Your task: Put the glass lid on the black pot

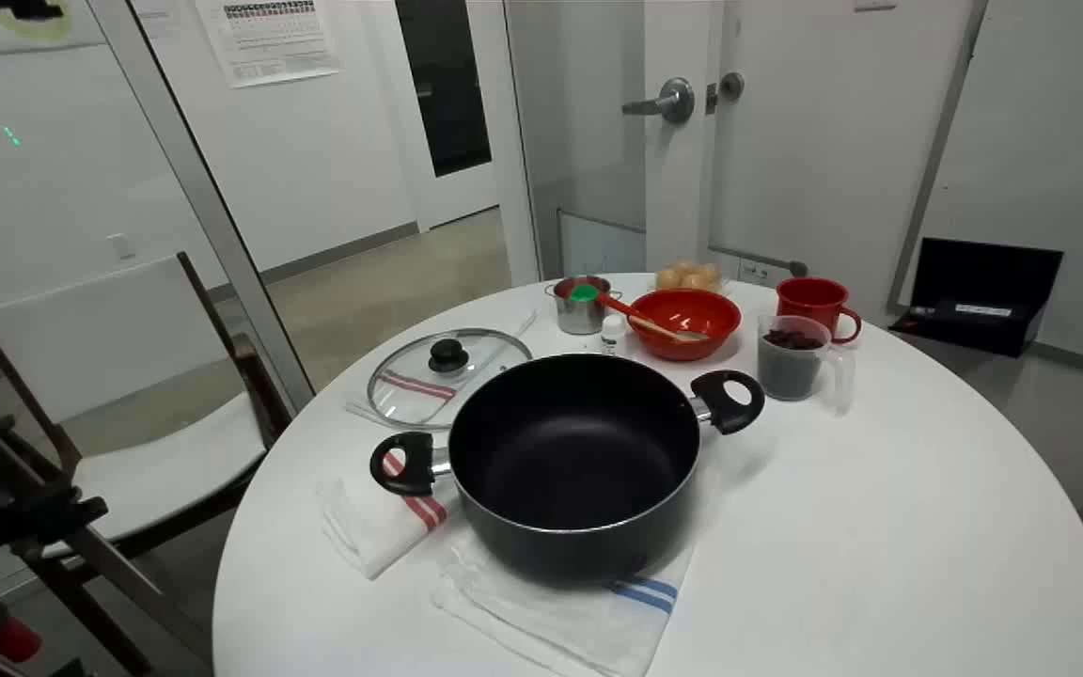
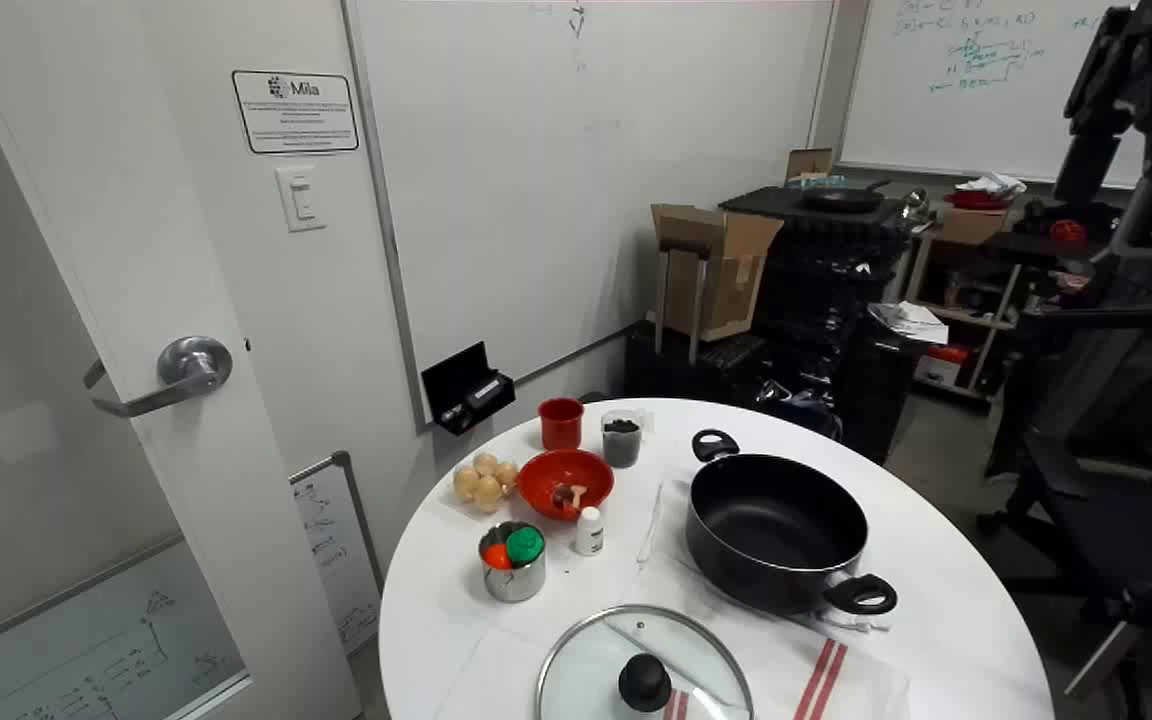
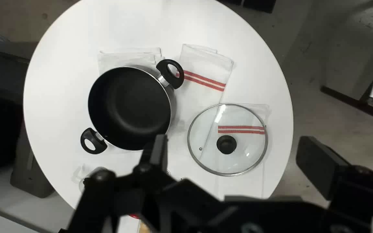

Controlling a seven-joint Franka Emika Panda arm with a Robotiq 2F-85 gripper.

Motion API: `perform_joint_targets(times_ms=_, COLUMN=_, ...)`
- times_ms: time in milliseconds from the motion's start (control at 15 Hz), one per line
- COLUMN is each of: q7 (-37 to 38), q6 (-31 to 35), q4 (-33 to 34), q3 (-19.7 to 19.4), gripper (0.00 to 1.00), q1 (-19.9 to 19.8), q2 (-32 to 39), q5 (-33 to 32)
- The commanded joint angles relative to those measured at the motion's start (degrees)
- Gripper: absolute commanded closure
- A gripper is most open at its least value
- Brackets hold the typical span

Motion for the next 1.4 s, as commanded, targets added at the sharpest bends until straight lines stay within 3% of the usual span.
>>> perform_joint_targets(times_ms=0, q7=0.4, q6=-0.2, q4=0.1, q3=-0.9, gripper=0.00, q1=1.0, q2=0.1, q5=-0.4)
perform_joint_targets(times_ms=600, q7=-0.1, q6=0.4, q4=0.7, q3=-0.9, gripper=0.00, q1=1.0, q2=1.5, q5=-0.9)
perform_joint_targets(times_ms=933, q7=-6.0, q6=4.3, q4=4.5, q3=-2.2, gripper=0.00, q1=1.5, q2=10.9, q5=-0.5)
perform_joint_targets(times_ms=1333, q7=-12.9, q6=9.8, q4=14.2, q3=-2.6, gripper=0.00, q1=1.3, q2=29.5, q5=-0.8)
